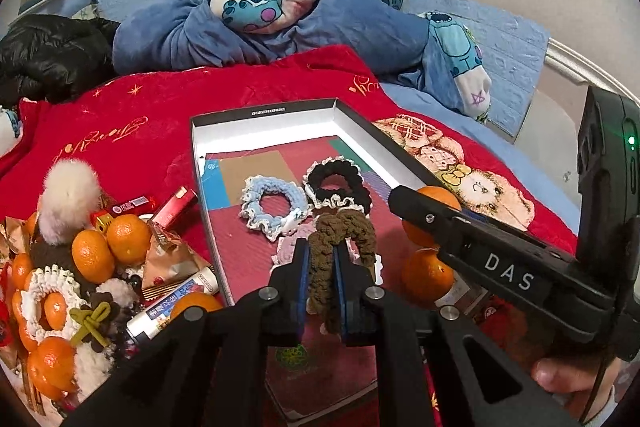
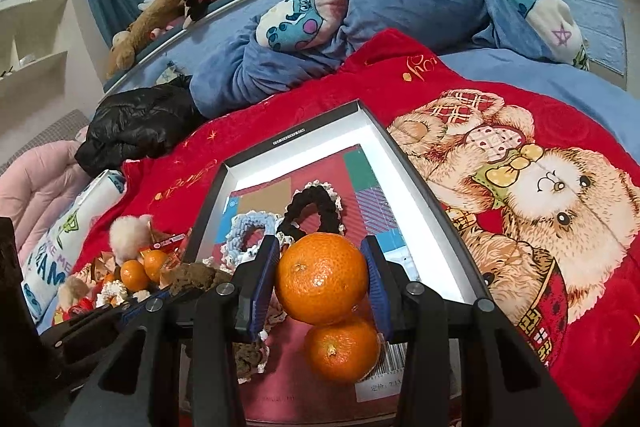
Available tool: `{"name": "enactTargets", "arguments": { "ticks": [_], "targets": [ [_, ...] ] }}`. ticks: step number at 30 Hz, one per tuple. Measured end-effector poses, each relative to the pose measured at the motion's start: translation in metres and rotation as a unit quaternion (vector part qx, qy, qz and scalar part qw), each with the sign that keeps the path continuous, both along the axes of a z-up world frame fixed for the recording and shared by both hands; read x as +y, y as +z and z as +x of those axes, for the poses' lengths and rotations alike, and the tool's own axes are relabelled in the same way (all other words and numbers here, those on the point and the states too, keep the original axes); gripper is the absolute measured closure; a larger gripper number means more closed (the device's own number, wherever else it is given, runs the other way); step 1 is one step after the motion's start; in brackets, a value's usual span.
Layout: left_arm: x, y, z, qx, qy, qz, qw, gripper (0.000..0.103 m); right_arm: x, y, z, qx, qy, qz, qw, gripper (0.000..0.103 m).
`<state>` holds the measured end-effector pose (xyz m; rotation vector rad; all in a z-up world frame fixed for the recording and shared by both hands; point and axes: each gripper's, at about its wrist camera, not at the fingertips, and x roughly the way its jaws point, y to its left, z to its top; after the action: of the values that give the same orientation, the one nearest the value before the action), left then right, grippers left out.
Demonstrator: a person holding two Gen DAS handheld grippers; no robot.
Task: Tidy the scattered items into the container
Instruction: 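Open both grippers over the box to drop the brown scrunchie and mandarin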
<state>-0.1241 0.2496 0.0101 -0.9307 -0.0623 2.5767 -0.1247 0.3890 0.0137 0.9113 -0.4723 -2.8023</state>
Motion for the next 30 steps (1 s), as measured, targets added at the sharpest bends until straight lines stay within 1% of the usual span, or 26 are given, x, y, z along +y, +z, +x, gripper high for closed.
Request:
{"name": "enactTargets", "arguments": {
  "ticks": [6, 8, 12, 21, 22, 24, 25, 26, 27, 28, 29, 30],
  "targets": [
    [0.005, -0.002, 0.001, 0.002, -0.003, -0.006, 1.0, 0.093, -0.005, -0.001, 0.0, 0.001, -0.008, 0.021, 1.0, 0.063],
    [0.006, -0.003, 0.001, 0.001, 0.004, -0.01, 0.9999, 0.093, -0.006, -0.001, -0.001, 0.001, -0.012, 0.032, 0.999, 0.062],
    [0.012, -0.007, 0.0, -0.003, -0.001, -0.016, 0.9999, 0.093, -0.006, -0.003, -0.003, -0.005, -0.015, 0.051, 0.999, 0.063],
    [0.022, -0.014, 0.0, -0.011, -0.004, -0.022, 0.9997, 0.092, 0.005, -0.008, -0.009, -0.017, -0.022, 0.035, 0.999, 0.063],
    [0.023, -0.015, 0.0, -0.01, -0.004, -0.023, 0.9997, 0.088, 0.004, -0.008, -0.008, -0.018, -0.021, 0.037, 0.999, 0.062],
    [0.024, -0.015, -0.001, -0.012, -0.007, -0.026, 0.9996, 0.084, 0.004, -0.008, -0.009, -0.018, -0.021, 0.037, 0.999, 0.062],
    [0.025, -0.016, -0.001, -0.013, -0.01, -0.029, 0.9994, 0.076, 0.005, -0.007, -0.007, -0.014, -0.021, 0.03, 0.999, 0.061],
    [0.025, -0.016, -0.001, -0.014, -0.013, -0.029, 0.9994, 0.063, 0.006, -0.007, -0.007, -0.011, -0.024, 0.024, 0.999, 0.061],
    [0.024, -0.015, -0.001, -0.012, -0.014, -0.027, 0.9995, 0.055, 0.009, -0.004, -0.005, -0.006, -0.024, 0.011, 1.0, 0.059],
    [0.024, -0.013, 0.0, -0.01, -0.013, -0.028, 0.9995, 0.042, 0.011, -0.002, -0.004, -0.001, -0.025, 0.003, 1.0, 0.046],
    [0.023, -0.011, 0.001, -0.004, -0.012, -0.03, 0.9995, 0.039, 0.012, 0.001, -0.003, 0.004, -0.03, 0.001, 1.0, 0.036],
    [0.023, -0.009, 0.003, 0.001, -0.012, -0.031, 0.9994, 0.039, 0.013, 0.003, -0.001, 0.011, -0.037, -0.001, 0.999, 0.017]
  ]
}}
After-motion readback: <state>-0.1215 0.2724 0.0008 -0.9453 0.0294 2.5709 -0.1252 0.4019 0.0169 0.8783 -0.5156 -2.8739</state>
